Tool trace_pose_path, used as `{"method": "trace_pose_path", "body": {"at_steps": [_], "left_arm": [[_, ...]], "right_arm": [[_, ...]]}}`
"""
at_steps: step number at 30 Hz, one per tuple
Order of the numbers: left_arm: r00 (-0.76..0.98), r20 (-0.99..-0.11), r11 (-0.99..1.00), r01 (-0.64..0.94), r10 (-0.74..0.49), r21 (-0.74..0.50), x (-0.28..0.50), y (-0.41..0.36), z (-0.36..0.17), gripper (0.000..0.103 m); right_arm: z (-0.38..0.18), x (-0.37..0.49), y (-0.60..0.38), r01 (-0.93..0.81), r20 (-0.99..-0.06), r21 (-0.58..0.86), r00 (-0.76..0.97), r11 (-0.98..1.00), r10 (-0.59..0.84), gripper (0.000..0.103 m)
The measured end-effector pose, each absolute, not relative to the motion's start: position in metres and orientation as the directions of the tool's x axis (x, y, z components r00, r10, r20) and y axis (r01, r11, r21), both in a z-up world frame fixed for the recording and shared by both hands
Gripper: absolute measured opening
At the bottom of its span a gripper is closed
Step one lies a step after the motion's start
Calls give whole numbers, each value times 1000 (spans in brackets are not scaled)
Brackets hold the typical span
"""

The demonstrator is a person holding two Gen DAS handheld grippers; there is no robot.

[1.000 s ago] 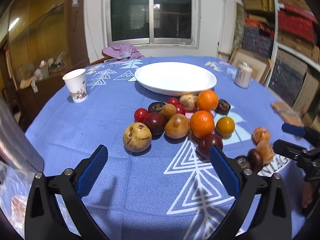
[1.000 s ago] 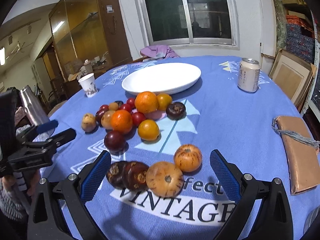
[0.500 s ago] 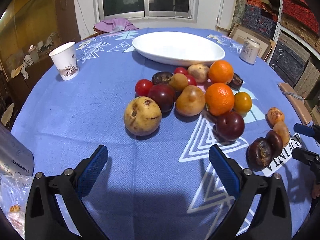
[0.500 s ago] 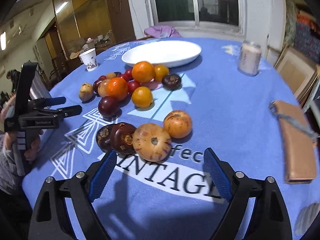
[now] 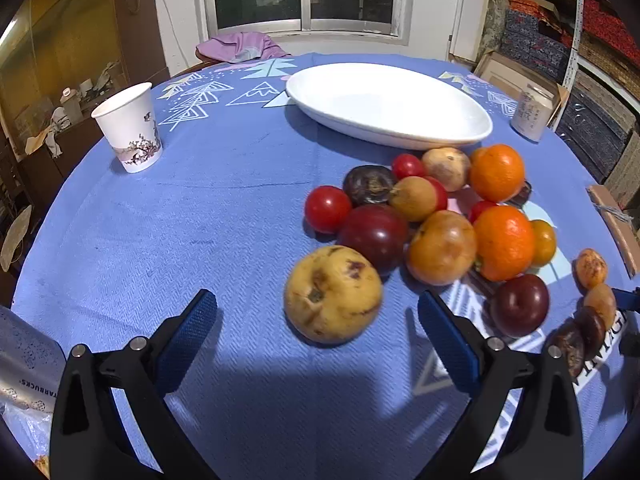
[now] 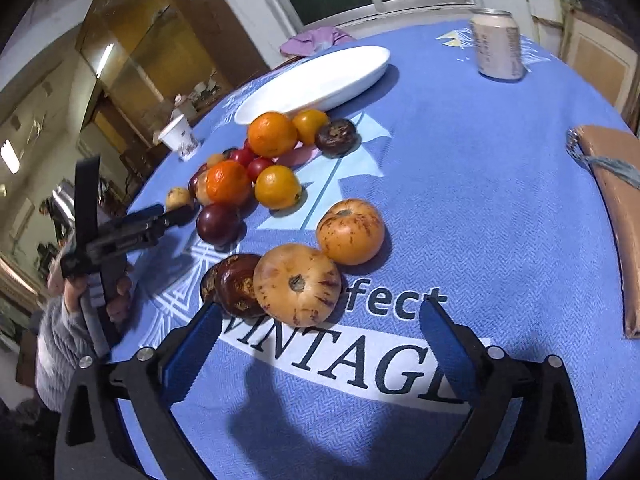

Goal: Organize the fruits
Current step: 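Grasp the large pale yellow fruit with the left tool, then grasp the tan speckled fruit with the right tool while the left tool holds the yellow fruit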

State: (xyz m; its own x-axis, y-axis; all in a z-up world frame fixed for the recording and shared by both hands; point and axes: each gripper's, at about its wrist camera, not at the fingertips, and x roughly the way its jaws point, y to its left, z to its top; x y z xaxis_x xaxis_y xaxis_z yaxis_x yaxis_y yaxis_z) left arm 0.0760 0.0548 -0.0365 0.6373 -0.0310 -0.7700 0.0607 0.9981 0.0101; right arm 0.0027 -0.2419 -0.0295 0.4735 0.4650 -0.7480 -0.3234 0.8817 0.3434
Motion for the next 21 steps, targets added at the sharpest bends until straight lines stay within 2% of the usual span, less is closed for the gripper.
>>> {"method": "trace_pose_path", "body": {"at_steps": [3,9,12,18,21], "left_arm": [[613,-788,997,71,-56,-15,84,58,-41,99],[617,-786,996,87,-35,24,93,54,-41,98],[602,-795,993,116,-77,-9,95,54,-42,69],[616,-781,989,146,-102,-14,91,48,-40,50],[617,-780,989,147,-105,-17,90,48,-40,49]], "right_arm": [[-30,3,-240,-325,-754,330,474,886,455,100],[-29,2,-243,-290,-741,360,488,886,461,100],[-28,3,-241,-295,-750,338,490,894,445,100],[-27,4,-234,-323,-750,327,483,888,452,100],[-24,6,-225,-351,-742,336,473,874,476,98]]}}
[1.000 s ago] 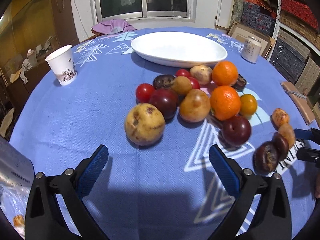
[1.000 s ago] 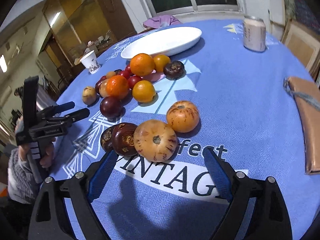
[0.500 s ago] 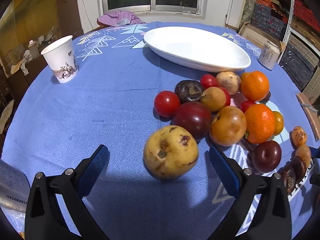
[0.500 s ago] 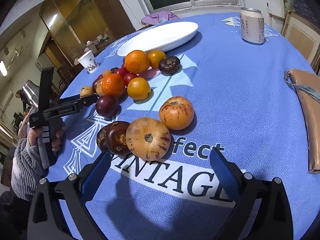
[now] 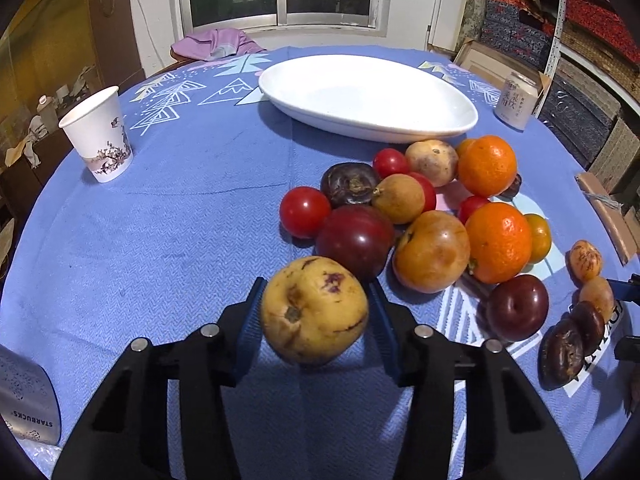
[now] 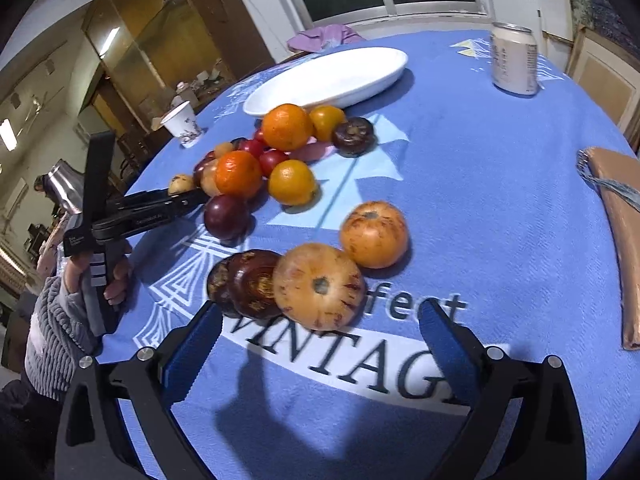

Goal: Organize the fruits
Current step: 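Grasp the tan speckled fruit with the right tool while the left tool holds the yellow fruit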

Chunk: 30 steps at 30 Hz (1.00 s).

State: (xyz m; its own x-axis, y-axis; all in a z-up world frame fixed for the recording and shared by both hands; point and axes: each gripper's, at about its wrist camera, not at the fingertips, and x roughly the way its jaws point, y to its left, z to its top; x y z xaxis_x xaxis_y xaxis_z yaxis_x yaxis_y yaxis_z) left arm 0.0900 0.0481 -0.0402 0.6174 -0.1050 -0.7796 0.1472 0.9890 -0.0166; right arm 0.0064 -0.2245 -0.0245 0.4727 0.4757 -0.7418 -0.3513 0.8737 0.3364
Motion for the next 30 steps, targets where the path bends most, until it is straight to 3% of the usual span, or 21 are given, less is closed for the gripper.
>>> {"method": "trace_pose_path", "body": {"at_steps": [3,8,12,14,19,21,24,30], "left_arm": [[617,-779,989,143,-109,-26,89,48,-40,47],[613,-779,988,144,-128,-49,86,53,-40,46],[609,-780,987,141,-144,-72,86,57,-39,46],[611,-779,988,141,-140,-66,86,57,-39,46],[615,-777,988,143,-131,-54,87,55,-40,46],[616,-774,988,141,-142,-70,88,57,-40,46],[616,-767,983,145,-178,-111,90,61,-39,45],[623,-763,984,130,-173,-117,92,62,-38,45]], "right_arm": [[-25,14,-218,-369,-730,384,441,847,523,86],[-29,16,-220,-369,-711,419,435,830,552,81],[-33,18,-242,-325,-654,548,408,771,637,74],[-36,19,-243,-310,-669,541,403,781,624,63],[-33,16,-239,-339,-693,483,415,807,589,58],[-35,16,-245,-313,-694,491,423,813,582,47],[-37,17,-249,-304,-675,530,413,791,611,47],[-32,13,-237,-334,-702,451,440,828,560,46]]}}
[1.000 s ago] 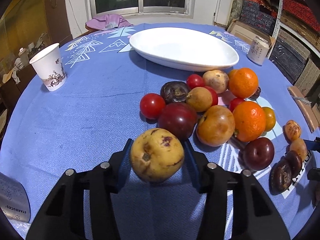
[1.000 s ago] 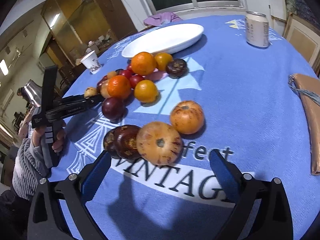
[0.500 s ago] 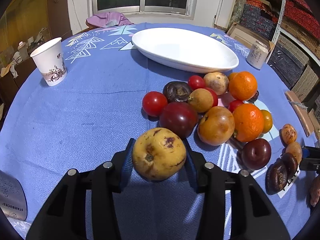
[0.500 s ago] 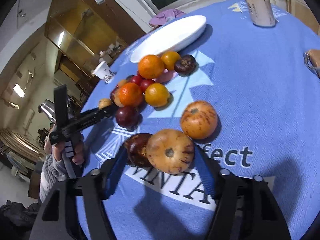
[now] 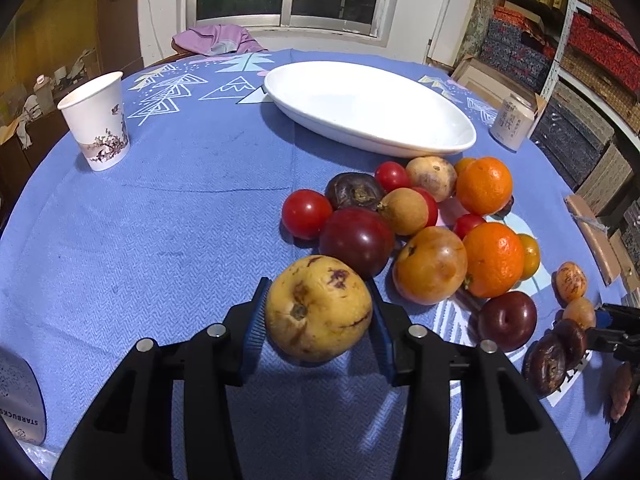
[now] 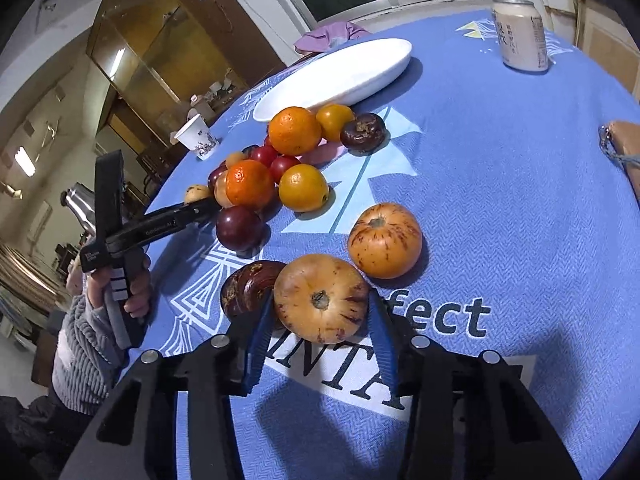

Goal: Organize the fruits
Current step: 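Grasp the tan speckled fruit with the right tool while the left tool holds the yellow fruit, then lower both held fruits onto the white plate and open both tools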

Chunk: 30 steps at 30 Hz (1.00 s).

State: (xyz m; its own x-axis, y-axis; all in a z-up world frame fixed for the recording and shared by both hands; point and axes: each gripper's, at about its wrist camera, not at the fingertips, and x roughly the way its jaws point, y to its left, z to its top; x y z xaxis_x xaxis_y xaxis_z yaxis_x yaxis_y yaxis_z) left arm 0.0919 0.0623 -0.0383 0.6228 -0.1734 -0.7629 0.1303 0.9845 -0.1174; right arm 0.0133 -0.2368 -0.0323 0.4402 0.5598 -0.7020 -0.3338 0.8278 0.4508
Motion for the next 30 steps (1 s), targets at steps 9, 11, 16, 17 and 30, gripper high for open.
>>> {"method": "trace_pose_path", "body": {"at_steps": [9,11,16,17,30], "left_arm": [[705,-689,983,62,-166,-173,78,66,14,45],[707,-684,981,75,-178,-178,96,53,29,45],[688,-702,981,88,-185,-172,162,24,41,45],[682,-708,981,85,-185,-175,172,21,39,45],[623,-759,982,99,-189,-163,243,16,6,60]], "right_arm": [[21,21,-257,-356,-541,504,581,787,609,46],[36,40,-250,-368,-525,489,600,791,604,46],[56,128,-218,-356,-549,443,618,823,563,47],[53,147,-212,-342,-563,438,616,831,550,47],[19,226,-194,-258,-606,424,631,868,484,71]]}}
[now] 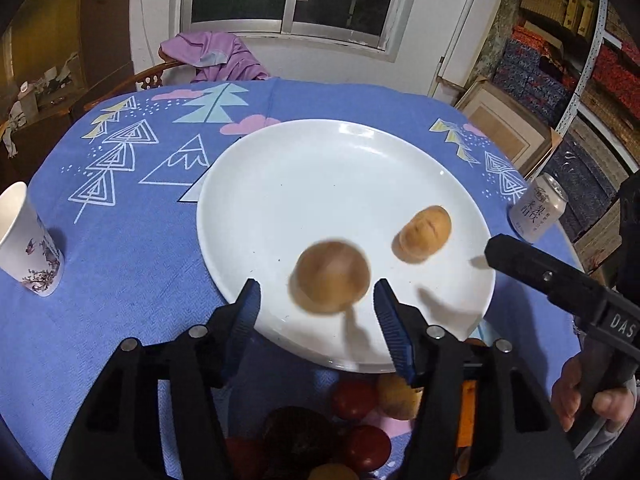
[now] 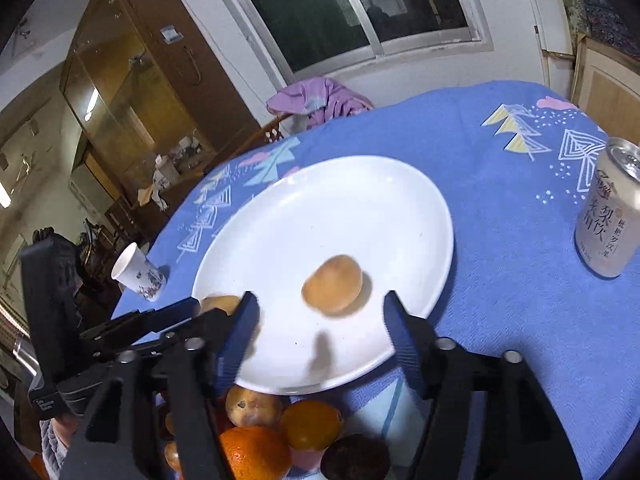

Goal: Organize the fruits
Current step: 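Lower both held fruits onto the white plate and open both tools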

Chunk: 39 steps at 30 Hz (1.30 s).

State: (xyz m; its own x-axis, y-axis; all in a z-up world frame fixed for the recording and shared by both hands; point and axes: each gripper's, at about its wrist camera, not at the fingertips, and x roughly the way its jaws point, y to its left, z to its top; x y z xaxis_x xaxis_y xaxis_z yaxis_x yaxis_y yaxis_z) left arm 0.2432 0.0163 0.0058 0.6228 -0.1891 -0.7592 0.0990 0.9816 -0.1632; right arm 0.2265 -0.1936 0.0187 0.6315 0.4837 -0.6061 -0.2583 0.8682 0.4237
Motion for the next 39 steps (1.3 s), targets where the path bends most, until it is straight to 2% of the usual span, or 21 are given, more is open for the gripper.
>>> {"method": "trace_pose_path", "body": {"at_steps": [2,4,6,8,11,15,21,24,30,35,39], "left_arm": [[631,-749,979,101,-200,-176,241,18,10,61],[645,-737,978,91,-202,-188,236,22,16,68],[667,-719,977,72,-195,-198,229,31,26,73],[688,-703,979,58,-180,-195,217,37,35,76],[719,-679,983,31,-147,-180,192,49,42,86],[741,-663,986,-8,-107,-168,148,68,39,89],[688,-722,983,-71,-74,-168,100,85,-2,90],[642,-763,987,-57,-81,-153,84,80,-25,90],[656,-755,999,-23,-5,-27,77,57,-29,91],[711,-694,986,1,116,167,85,33,-24,91],[721,-685,984,25,103,174,96,32,-21,92]], "right_arm": [[22,224,-202,-237,-578,473,643,849,502,79],[23,220,-215,-202,-540,549,655,811,528,91],[22,212,-227,-151,-524,599,669,786,528,94],[21,208,-231,-131,-534,614,657,778,532,95],[23,192,-235,-141,-540,613,643,777,543,95],[27,150,-240,-208,-501,607,649,767,572,97],[35,89,-260,-262,-400,592,726,762,560,100],[29,63,-267,-255,-408,563,741,786,533,100],[11,33,-271,-233,-445,529,743,816,500,100],[6,33,-268,-204,-476,500,747,842,464,100],[9,24,-262,-212,-467,428,780,878,416,100]]}}
